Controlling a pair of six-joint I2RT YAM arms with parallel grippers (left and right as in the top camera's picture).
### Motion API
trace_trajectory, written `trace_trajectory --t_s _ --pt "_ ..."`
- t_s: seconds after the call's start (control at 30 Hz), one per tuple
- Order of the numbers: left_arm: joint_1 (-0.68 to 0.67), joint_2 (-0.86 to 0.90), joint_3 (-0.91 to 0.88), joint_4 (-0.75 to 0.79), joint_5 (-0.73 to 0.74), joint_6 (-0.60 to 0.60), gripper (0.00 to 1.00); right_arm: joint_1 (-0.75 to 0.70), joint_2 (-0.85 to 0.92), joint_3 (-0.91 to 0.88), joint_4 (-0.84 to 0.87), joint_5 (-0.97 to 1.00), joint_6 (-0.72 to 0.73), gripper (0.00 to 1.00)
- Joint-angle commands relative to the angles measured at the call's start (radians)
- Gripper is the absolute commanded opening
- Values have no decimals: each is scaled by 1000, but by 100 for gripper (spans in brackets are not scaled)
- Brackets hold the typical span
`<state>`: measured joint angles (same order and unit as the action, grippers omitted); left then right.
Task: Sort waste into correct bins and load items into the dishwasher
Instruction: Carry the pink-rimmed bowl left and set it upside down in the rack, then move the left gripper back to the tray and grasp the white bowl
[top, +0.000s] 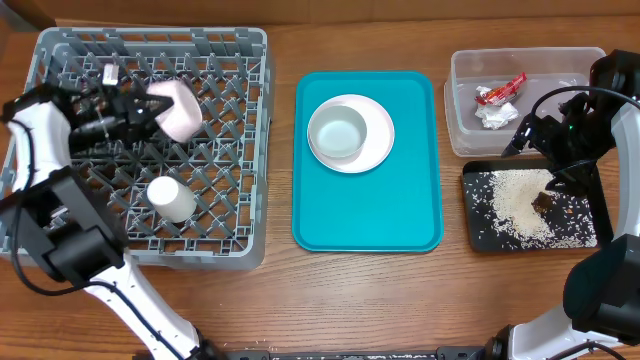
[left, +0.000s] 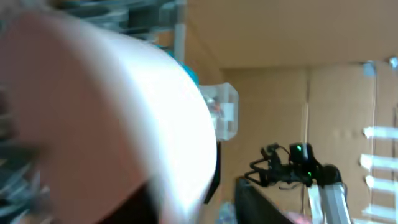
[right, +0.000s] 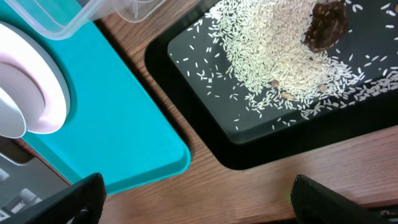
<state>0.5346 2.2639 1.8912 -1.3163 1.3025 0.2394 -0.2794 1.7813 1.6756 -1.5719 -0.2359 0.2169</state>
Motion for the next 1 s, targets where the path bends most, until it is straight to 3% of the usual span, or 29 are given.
trace_trajectory --t_s 0.0,0.1,0.37,0.7,0.8,0.97 --pt "60 19 -4 -49 -152 27 51 3 -33 14 1 7 -7 97" --pt "94 17 -4 -94 -213 38 56 3 -33 14 0 7 -7 96" --pt "165 -40 -3 -180 -202 97 70 3 -33 14 -2 7 -7 96" --pt "158 -307 -3 -214 -252 105 92 3 -33 14 -10 7 -8 97" --pt "84 -448 -3 -251 -251 55 100 3 -33 14 -13 10 -35 97" --pt "-167 -667 -3 -182 -600 -133 100 3 -33 14 -20 11 -39 98"
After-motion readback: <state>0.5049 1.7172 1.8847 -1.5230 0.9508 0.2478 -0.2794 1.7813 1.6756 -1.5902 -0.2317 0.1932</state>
